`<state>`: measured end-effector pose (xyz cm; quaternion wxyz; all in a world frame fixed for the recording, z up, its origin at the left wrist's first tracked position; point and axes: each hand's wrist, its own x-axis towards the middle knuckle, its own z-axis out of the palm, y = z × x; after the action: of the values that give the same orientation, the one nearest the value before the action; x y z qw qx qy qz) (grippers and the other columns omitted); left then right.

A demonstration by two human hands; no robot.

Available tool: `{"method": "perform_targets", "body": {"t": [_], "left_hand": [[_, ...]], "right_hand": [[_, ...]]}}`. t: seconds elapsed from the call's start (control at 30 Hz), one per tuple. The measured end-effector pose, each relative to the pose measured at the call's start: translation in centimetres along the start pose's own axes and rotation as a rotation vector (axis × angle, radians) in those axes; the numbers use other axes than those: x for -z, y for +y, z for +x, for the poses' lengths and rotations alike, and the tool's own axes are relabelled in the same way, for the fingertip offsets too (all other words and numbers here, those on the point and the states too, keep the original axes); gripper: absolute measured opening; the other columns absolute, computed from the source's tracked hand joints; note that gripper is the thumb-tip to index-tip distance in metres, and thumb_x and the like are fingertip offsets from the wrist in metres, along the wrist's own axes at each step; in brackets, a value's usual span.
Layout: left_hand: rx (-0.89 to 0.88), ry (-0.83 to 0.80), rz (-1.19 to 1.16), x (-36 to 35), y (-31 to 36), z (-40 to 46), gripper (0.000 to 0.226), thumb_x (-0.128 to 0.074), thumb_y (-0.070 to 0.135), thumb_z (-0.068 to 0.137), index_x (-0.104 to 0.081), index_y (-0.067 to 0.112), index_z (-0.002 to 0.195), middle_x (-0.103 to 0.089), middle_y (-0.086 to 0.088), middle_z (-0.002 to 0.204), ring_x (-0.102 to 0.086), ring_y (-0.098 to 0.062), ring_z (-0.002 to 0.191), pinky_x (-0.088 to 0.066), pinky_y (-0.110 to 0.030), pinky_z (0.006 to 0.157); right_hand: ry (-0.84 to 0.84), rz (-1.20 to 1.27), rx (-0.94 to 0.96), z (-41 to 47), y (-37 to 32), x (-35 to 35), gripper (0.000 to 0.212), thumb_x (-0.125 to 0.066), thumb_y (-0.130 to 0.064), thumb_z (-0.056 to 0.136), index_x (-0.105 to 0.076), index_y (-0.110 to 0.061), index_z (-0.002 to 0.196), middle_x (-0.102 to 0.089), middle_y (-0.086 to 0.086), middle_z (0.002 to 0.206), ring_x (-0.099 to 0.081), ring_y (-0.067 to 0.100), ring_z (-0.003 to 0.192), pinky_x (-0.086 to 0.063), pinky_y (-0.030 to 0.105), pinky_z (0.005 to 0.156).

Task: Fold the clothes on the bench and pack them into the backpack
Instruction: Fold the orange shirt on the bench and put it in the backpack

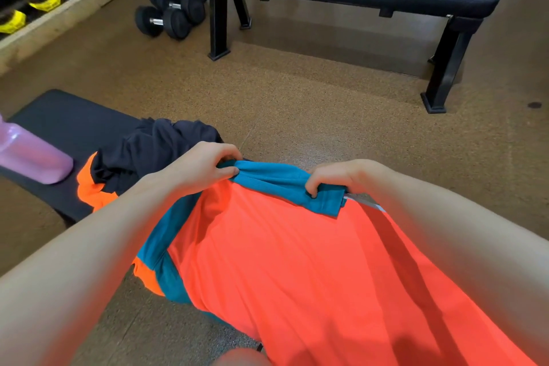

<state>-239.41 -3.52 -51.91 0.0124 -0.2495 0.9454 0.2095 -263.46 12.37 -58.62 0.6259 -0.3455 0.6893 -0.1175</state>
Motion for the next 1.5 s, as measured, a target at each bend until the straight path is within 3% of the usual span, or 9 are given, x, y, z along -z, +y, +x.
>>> {"method": "perform_targets", "body": {"t": [0.2,0.33,0.53,0.7,0.87,1.03,1.23,1.4,1.5], "left_hand": [[-0.049,-0.013,0.061,-0.1,0.0,0.0,0.014,-0.07,0.017,0.09,-0.067,0.02,0.103,-0.063,0.009,0.083,-0.055,-0.005,0.072,-0.041,-0.025,0.068],[-0.068,-0.021,0.096,-0.1,0.0,-0.1,0.018,-0.07,0.014,0.087,-0.056,0.025,0.09,-0.056,0.012,0.073,-0.054,-0.001,0.068,-0.044,-0.031,0.063],[-0.082,0.036,0.271,-0.9,0.8,-1.0,0.02,-0.062,0.016,0.091,-0.048,0.027,0.099,-0.056,0.011,0.092,-0.06,-0.019,0.084,-0.043,-0.035,0.063],[-0.245,0.132,0.5,-1.9,0.7,-3.1,0.024,-0.066,0.011,0.083,-0.051,0.021,0.099,-0.053,0.001,0.094,-0.06,-0.026,0.065,-0.033,-0.03,0.043],[-0.32,0.095,0.709,-3.8,0.7,-5.5,0.029,-0.076,0.001,0.073,-0.052,0.013,0.085,-0.05,-0.008,0.082,-0.055,-0.028,0.065,-0.031,-0.033,0.046],[-0.159,0.102,0.763,-5.0,1.5,-6.0,0.026,-0.074,0.0,0.068,-0.056,0.01,0.084,-0.053,-0.012,0.083,-0.058,-0.033,0.071,-0.043,-0.037,0.051],[-0.069,-0.003,0.748,-4.0,5.7,-5.8,0.047,-0.08,0.016,0.046,-0.051,0.011,0.082,-0.05,-0.015,0.085,-0.053,-0.036,0.071,-0.04,-0.039,0.055],[-0.267,-0.1,0.204,-7.2,16.0,-6.2,0.049,-0.047,0.056,0.077,-0.052,0.014,0.101,-0.047,-0.005,0.1,-0.052,-0.028,0.092,-0.047,-0.042,0.079],[-0.325,-0.18,0.231,-10.8,21.3,-5.2,0.051,-0.051,0.06,0.087,-0.052,0.015,0.11,-0.05,-0.006,0.11,-0.054,-0.027,0.103,-0.045,-0.041,0.087]], "right_hand": [[0.079,-0.053,0.019,-1.3,-0.3,0.9,0.07,-0.078,-0.024,0.047,-0.063,-0.005,0.113,-0.071,0.013,0.097,-0.066,0.028,0.085,-0.047,0.035,0.071],[0.204,-0.32,0.079,-3.2,-1.0,1.7,0.036,-0.079,-0.016,0.069,-0.063,-0.005,0.1,-0.07,0.012,0.087,-0.068,0.027,0.072,-0.053,0.038,0.062],[0.571,-0.742,0.305,-8.4,-1.8,0.1,0.021,-0.064,-0.011,0.082,-0.045,-0.017,0.081,-0.052,-0.001,0.076,-0.055,0.029,0.079,-0.032,0.033,0.052],[1.015,-1.14,0.672,-11.3,0.9,-7.2,0.018,-0.055,-0.008,0.075,-0.057,-0.015,0.091,-0.059,0.007,0.077,-0.063,0.031,0.064,-0.035,0.033,0.047],[0.96,-1.281,0.689,-8.7,5.5,-17.0,0.02,-0.067,-0.018,0.074,-0.065,-0.017,0.093,-0.057,0.001,0.073,-0.054,0.021,0.056,-0.036,0.03,0.046],[0.936,-1.067,0.505,-9.6,5.8,-18.0,0.062,-0.083,-0.014,0.05,-0.064,-0.014,0.109,-0.057,0.004,0.087,-0.057,0.024,0.065,-0.029,0.032,0.051],[0.792,-0.716,0.511,-14.7,8.6,-14.4,0.062,-0.059,-0.029,0.072,-0.051,-0.017,0.133,-0.054,0.006,0.112,-0.053,0.029,0.1,-0.047,0.043,0.081],[0.958,-0.588,0.338,-17.2,14.9,-8.6,0.061,-0.05,-0.009,0.065,-0.06,-0.013,0.125,-0.063,0.007,0.115,-0.058,0.034,0.106,-0.049,0.048,0.086],[0.891,-0.588,0.247,-18.2,16.5,-5.5,0.052,-0.05,-0.009,0.067,-0.065,-0.017,0.116,-0.066,0.004,0.111,-0.059,0.033,0.104,-0.048,0.045,0.086]]}}
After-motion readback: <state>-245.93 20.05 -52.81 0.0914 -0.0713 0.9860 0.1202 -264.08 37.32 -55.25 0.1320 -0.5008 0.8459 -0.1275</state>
